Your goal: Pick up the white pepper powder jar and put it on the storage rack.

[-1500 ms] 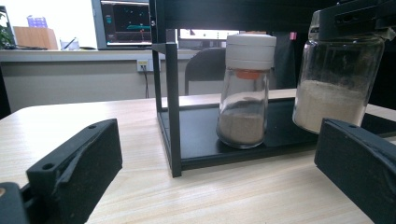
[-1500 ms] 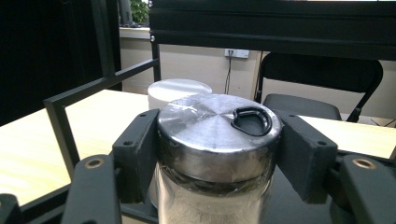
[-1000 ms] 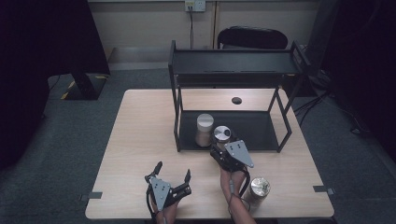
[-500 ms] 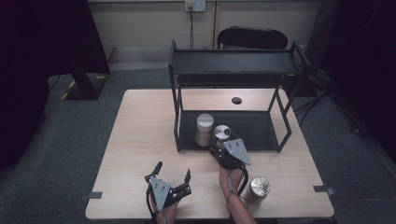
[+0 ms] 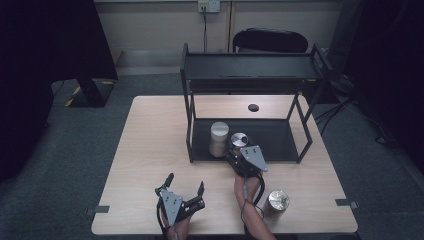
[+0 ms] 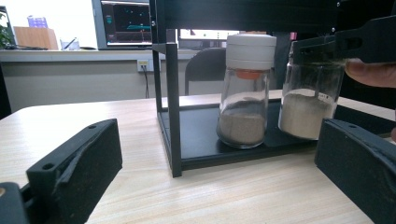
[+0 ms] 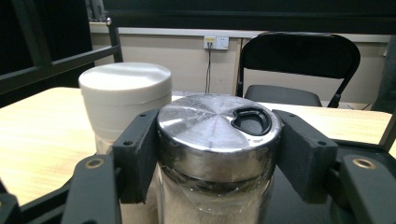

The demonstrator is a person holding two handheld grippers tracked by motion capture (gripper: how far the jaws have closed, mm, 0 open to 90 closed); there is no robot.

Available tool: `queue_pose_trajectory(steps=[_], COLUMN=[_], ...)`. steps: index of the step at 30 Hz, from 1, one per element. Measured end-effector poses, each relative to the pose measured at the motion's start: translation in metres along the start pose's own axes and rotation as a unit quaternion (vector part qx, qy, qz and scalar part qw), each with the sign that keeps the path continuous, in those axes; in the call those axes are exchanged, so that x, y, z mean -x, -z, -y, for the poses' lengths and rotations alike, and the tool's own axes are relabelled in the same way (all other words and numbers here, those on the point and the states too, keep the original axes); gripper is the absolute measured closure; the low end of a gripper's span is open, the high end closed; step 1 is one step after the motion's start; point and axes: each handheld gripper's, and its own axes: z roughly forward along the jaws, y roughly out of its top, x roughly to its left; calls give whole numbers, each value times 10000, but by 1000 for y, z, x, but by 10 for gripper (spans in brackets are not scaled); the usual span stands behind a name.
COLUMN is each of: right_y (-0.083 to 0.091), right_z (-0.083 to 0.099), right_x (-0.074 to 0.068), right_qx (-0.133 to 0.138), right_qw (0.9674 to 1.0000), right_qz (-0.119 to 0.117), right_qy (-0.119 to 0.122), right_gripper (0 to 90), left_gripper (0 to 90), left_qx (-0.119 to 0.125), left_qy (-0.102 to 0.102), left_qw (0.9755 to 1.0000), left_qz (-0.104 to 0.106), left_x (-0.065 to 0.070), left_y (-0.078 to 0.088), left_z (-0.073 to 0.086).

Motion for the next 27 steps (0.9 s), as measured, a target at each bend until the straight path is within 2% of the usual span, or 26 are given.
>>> queue_pose_trajectory(steps=[15, 27], right_y=[-14, -23], right_z=[-3, -7], right_x=[1, 6], right_qx=[-56, -96], right_qw=[9999, 9998], right_qz=[73, 140], right_qy=[65, -88], right_gripper=[350, 350], left_gripper=[3, 3], left_qx=[2, 5], left_qy=[-2, -2], left_qw=[10000, 10000], left_qz=[19, 21], left_x=[-1, -1], left_y=[0, 0], left_z=[0, 0])
